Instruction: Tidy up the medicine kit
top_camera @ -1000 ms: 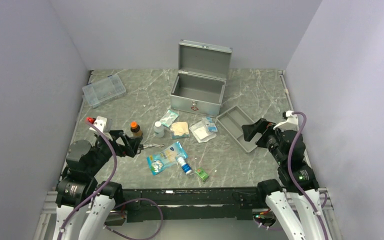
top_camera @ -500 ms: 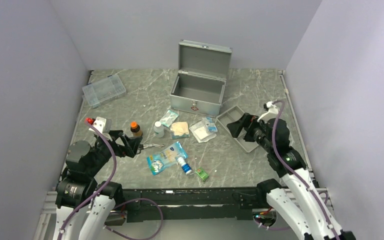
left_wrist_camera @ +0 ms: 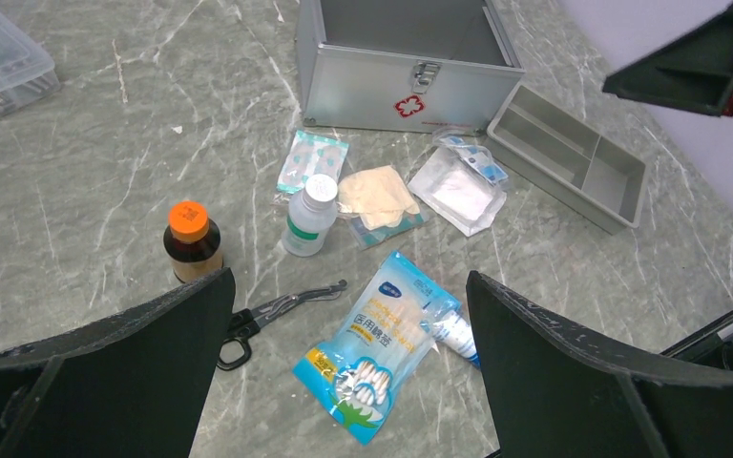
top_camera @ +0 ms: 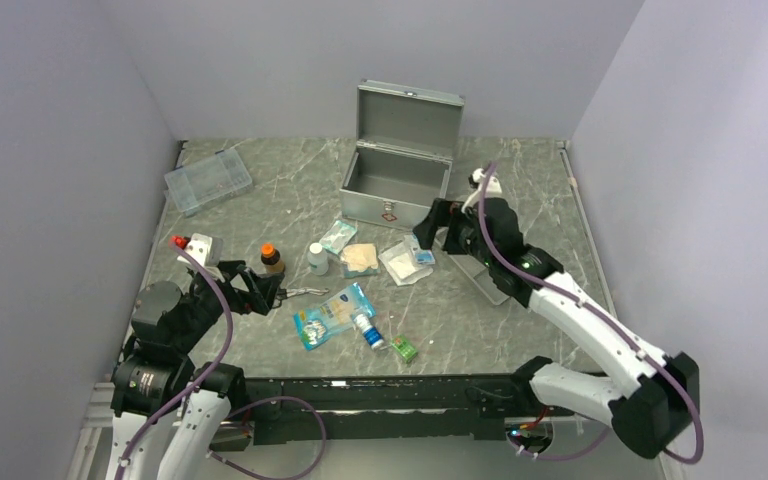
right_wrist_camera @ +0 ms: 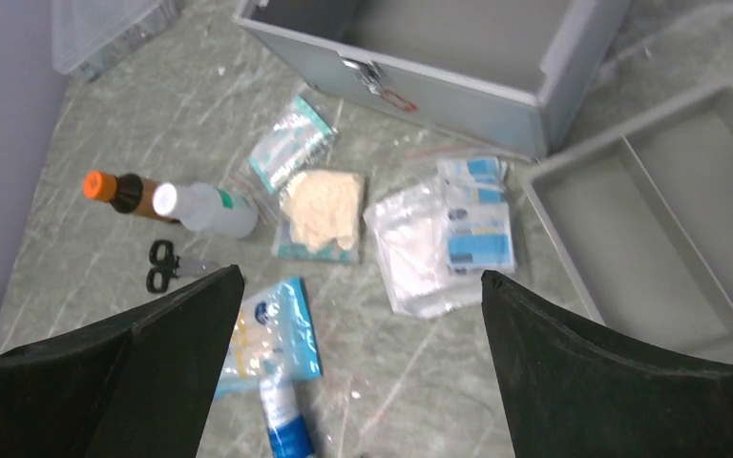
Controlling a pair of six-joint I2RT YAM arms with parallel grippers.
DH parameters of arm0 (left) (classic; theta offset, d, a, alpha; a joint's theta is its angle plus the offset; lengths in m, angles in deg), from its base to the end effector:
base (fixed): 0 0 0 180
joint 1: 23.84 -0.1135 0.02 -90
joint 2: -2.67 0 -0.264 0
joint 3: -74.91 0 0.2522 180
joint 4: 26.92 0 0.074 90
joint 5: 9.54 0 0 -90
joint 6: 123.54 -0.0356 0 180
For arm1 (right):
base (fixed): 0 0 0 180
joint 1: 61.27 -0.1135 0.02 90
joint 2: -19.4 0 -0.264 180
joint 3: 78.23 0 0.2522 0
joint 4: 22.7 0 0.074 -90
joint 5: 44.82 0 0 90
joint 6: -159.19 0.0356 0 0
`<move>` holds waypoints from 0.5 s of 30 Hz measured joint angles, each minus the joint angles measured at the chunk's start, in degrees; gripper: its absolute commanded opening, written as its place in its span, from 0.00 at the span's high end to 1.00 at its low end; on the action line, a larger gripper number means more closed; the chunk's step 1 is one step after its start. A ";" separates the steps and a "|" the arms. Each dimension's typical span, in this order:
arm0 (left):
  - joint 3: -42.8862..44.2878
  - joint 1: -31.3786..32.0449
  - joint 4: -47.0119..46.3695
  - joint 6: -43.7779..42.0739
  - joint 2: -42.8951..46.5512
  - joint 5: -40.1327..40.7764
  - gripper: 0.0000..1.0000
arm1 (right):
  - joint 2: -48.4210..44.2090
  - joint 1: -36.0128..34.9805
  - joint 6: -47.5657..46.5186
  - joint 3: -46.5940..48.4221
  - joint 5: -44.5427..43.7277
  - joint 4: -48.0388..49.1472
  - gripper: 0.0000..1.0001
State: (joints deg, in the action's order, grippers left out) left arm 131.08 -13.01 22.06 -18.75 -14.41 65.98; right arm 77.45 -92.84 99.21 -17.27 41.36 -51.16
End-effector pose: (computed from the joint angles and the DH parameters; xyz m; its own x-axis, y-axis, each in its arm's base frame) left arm 0.0673 -0.0219 0.3314 -0.2713 -0.1997 -0.9415 0.3668 0.8830 -0.2930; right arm 0.1980 0.1189 0.3031 -0.5539 0.2455 -0.7956 -0.2241 0.8763 0.4265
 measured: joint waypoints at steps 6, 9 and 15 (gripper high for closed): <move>0.00 0.00 0.02 -0.02 0.00 0.00 0.01 | 11.82 -4.35 -0.72 10.58 -5.14 1.44 0.03; 0.02 -0.02 0.02 -0.02 0.00 0.00 0.01 | 18.80 -5.62 -1.33 17.81 -7.78 0.66 0.04; 0.00 -0.04 0.04 0.00 0.00 0.02 0.01 | 31.78 -6.16 -2.03 32.04 -10.12 -1.36 0.05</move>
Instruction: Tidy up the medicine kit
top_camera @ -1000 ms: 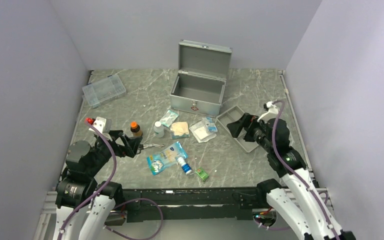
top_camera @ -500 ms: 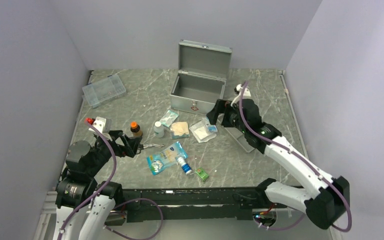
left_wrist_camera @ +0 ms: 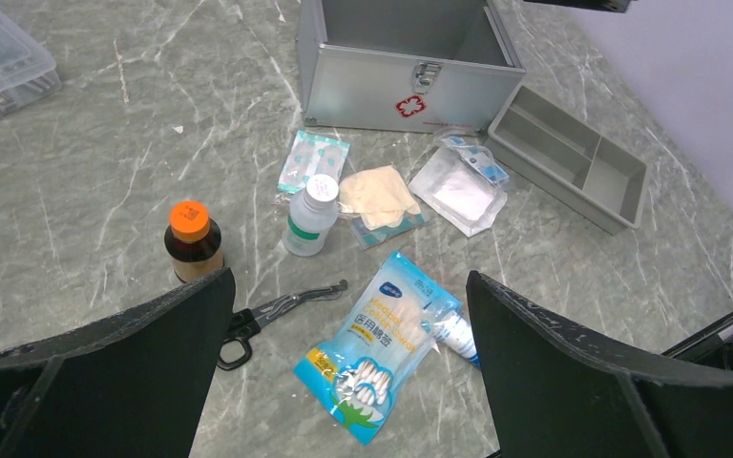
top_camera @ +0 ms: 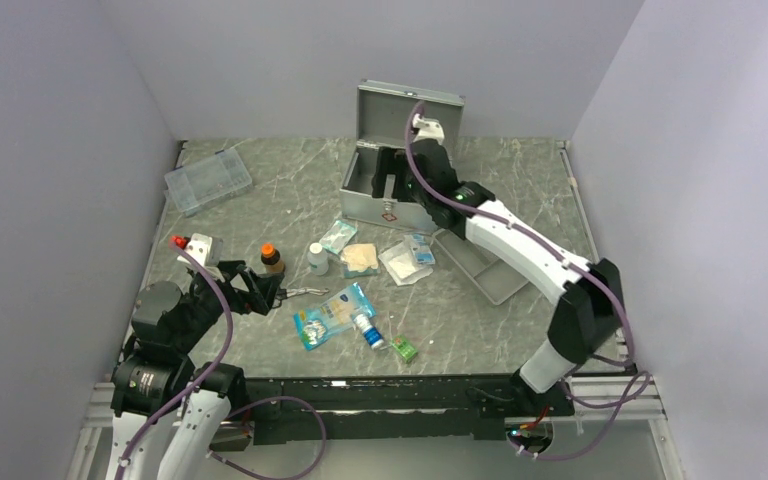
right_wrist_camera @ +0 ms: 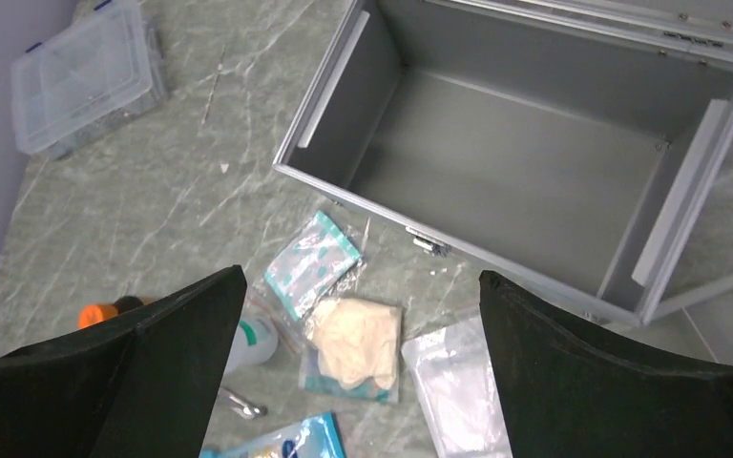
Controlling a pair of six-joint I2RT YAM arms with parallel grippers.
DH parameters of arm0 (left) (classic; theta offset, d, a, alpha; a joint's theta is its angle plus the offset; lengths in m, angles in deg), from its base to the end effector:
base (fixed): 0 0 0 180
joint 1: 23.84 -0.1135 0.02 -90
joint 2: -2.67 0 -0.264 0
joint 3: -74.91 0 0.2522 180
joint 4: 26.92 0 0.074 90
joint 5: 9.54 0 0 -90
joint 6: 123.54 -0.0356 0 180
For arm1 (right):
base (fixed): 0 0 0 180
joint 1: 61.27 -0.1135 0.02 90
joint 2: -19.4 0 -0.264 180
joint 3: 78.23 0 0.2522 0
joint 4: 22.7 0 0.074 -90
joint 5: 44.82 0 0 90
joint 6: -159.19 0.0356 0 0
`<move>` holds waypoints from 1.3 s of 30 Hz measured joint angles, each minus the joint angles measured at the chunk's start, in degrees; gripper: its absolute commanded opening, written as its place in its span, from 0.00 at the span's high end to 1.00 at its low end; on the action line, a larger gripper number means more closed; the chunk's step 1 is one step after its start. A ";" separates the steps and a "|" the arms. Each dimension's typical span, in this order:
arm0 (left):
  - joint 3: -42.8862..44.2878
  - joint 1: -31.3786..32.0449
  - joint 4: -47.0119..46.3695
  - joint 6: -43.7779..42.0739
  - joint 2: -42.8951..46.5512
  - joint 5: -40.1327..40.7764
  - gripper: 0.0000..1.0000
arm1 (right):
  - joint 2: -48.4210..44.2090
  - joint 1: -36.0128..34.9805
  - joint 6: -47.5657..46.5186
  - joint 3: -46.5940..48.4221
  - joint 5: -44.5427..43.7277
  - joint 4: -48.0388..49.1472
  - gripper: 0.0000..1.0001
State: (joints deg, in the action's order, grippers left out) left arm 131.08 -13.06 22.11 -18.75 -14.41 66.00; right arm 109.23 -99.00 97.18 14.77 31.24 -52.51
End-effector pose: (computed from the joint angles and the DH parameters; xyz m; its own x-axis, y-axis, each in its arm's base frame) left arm 0.0673 -0.0219 0.3313 -0.2719 -0.1999 -0.9414 0.3654 0.8835 -0.2931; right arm 0.2963 0.2184 0.3428 -0.5120 0.1798 -0.8400 -0.2076 0.9230 0.3241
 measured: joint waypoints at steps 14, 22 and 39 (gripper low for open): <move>0.00 0.00 0.17 0.15 0.00 1.09 0.01 | 26.03 0.00 -0.81 27.02 1.79 -7.91 0.05; 0.00 0.00 0.17 0.17 0.00 1.29 0.01 | 36.52 -0.11 0.09 35.17 2.99 -11.56 0.06; 0.00 0.00 0.17 0.17 0.00 1.29 0.01 | 44.57 -1.62 1.25 46.27 4.42 -13.62 0.10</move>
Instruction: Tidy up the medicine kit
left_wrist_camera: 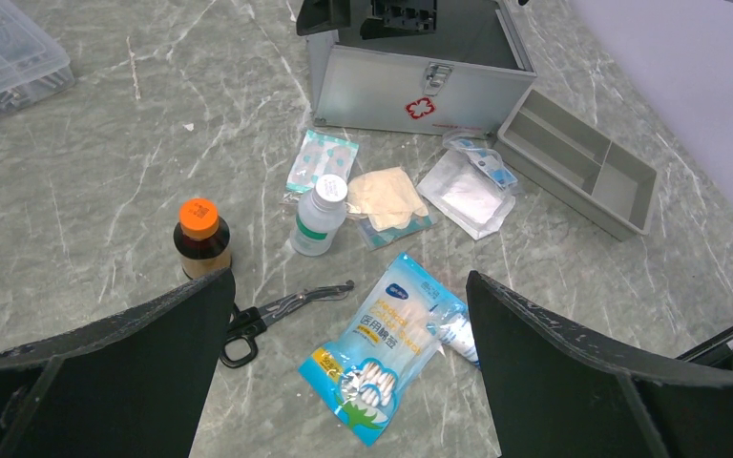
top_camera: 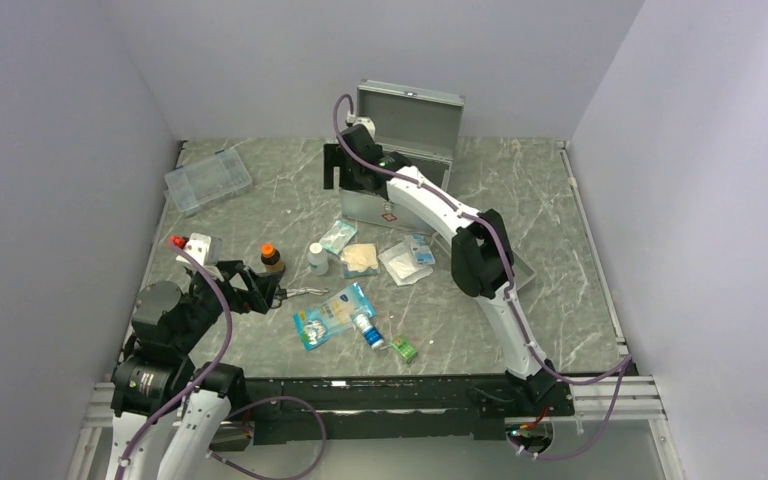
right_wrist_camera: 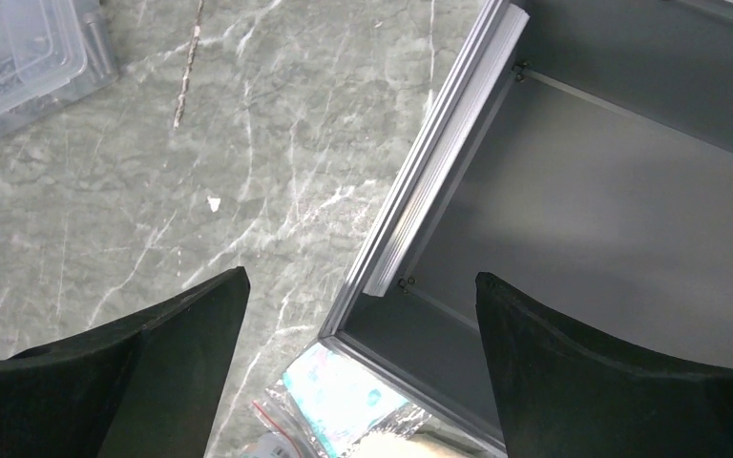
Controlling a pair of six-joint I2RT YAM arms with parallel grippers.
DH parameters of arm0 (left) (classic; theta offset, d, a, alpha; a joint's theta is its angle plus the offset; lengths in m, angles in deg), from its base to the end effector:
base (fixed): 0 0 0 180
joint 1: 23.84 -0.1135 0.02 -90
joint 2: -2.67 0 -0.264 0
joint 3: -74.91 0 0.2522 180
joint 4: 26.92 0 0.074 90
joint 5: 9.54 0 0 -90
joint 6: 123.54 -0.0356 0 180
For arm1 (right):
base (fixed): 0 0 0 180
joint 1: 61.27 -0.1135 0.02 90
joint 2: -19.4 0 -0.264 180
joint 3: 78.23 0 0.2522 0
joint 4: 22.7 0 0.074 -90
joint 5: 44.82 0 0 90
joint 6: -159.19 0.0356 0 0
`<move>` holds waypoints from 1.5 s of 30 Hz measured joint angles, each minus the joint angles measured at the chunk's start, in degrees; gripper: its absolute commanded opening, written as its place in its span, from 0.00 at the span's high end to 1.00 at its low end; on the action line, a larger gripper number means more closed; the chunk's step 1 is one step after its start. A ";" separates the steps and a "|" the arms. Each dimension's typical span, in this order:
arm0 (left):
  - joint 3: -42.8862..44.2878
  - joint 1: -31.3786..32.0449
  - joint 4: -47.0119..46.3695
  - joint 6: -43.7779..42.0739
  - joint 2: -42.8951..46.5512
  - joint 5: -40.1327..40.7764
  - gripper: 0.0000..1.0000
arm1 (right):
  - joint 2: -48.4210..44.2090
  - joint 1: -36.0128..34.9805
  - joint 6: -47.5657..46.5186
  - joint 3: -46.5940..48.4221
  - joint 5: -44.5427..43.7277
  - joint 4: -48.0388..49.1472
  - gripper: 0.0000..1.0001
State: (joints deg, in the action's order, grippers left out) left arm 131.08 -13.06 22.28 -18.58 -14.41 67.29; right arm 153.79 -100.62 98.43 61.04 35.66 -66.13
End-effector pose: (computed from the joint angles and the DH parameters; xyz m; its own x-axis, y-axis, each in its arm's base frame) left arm 0.0676 -0.0211 0.3310 -0.2705 -0.2044 -0.9408 0.3443 0.8920 -0.2928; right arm 0.4223 0.3387 0.2556 -0.6771 0.0678 -0.7328 -0.2230 0.9300 0.2921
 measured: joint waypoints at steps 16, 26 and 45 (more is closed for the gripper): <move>0.00 0.00 0.02 0.00 0.26 0.00 0.01 | 2.95 -0.46 0.33 2.71 1.14 -0.07 0.30; 0.00 0.00 0.04 0.00 0.50 0.00 0.01 | 3.80 -0.70 -0.50 2.71 1.20 -0.28 0.55; 0.00 0.00 0.04 0.00 0.50 0.00 0.01 | -3.41 -2.86 -5.18 -9.25 0.72 2.82 0.81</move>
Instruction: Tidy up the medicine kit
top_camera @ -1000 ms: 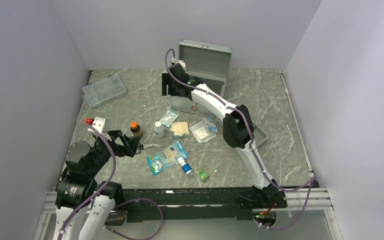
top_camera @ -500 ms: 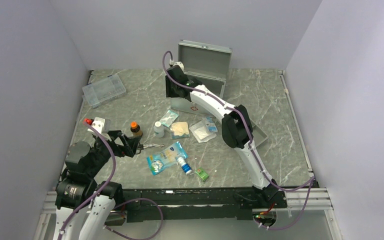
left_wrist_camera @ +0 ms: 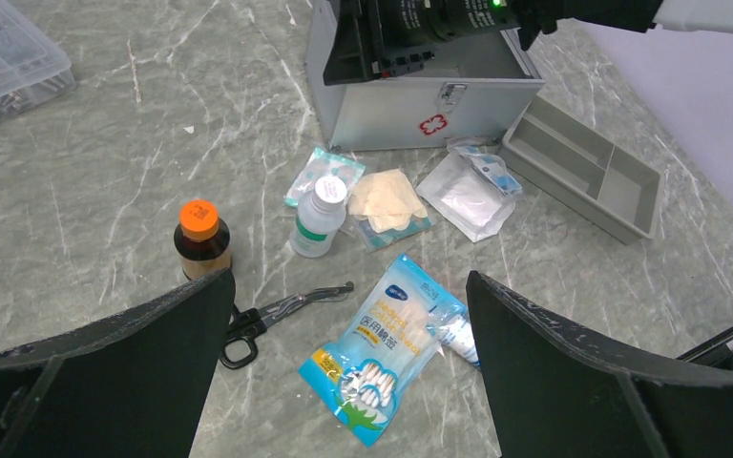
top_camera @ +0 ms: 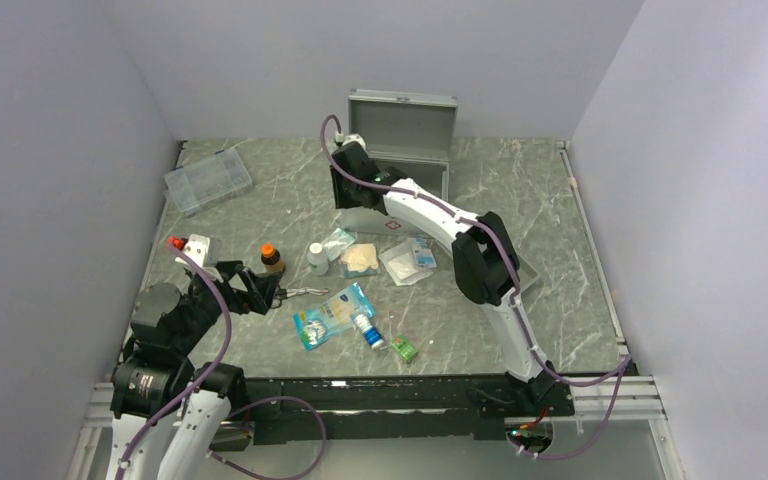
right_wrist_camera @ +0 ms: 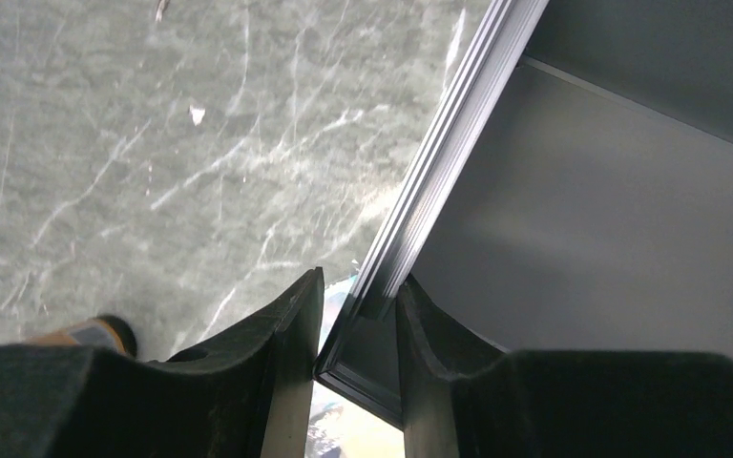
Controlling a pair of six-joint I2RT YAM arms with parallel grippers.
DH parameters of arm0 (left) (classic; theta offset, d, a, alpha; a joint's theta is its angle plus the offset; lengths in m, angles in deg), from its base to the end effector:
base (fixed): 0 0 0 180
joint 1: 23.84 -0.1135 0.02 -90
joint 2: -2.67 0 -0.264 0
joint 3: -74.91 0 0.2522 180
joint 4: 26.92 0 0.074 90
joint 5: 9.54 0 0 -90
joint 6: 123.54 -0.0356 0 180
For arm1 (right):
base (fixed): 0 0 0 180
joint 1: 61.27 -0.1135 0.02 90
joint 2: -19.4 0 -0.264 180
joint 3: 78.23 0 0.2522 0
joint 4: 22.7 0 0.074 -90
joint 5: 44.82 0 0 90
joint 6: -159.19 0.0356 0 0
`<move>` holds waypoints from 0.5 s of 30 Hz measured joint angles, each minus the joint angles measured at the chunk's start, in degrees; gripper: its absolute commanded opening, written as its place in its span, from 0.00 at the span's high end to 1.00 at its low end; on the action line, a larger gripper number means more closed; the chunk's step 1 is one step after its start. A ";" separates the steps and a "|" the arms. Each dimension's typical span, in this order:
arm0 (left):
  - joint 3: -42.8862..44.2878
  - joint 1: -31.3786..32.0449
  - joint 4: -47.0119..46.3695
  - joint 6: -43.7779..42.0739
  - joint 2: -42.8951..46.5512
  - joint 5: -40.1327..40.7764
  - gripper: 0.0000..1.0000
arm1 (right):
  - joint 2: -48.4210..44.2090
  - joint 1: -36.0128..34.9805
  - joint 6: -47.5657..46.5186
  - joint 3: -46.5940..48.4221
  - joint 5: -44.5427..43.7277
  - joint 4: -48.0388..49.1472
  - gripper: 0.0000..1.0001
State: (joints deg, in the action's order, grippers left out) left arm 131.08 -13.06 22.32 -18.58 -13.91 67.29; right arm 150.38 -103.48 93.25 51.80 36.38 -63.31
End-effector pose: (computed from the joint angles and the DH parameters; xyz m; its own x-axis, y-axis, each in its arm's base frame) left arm 0.0657 -0.0208 0.3313 -0.2631 -0.2058 -0.9426 0.3466 0.8916 -0.2914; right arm 0.3940 0.3500 0.2362 -0.6848 -0.0772 -0.7246 -0.3285 0.9203 0.2124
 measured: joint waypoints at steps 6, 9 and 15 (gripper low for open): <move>0.00 0.00 0.00 0.00 0.00 0.02 0.01 | -5.44 -1.31 -1.46 -8.48 1.01 2.49 0.81; 0.00 0.00 0.00 0.00 0.00 0.00 0.01 | -7.74 -2.38 -2.03 -11.78 1.36 2.64 0.81; -0.02 0.00 0.00 0.00 0.00 0.02 0.01 | -11.04 -4.50 -2.93 -16.65 1.36 3.67 0.80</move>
State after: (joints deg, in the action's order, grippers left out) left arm 131.06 -13.06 22.32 -18.58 -13.91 67.31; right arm 139.34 -107.99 90.32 35.14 37.73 -59.64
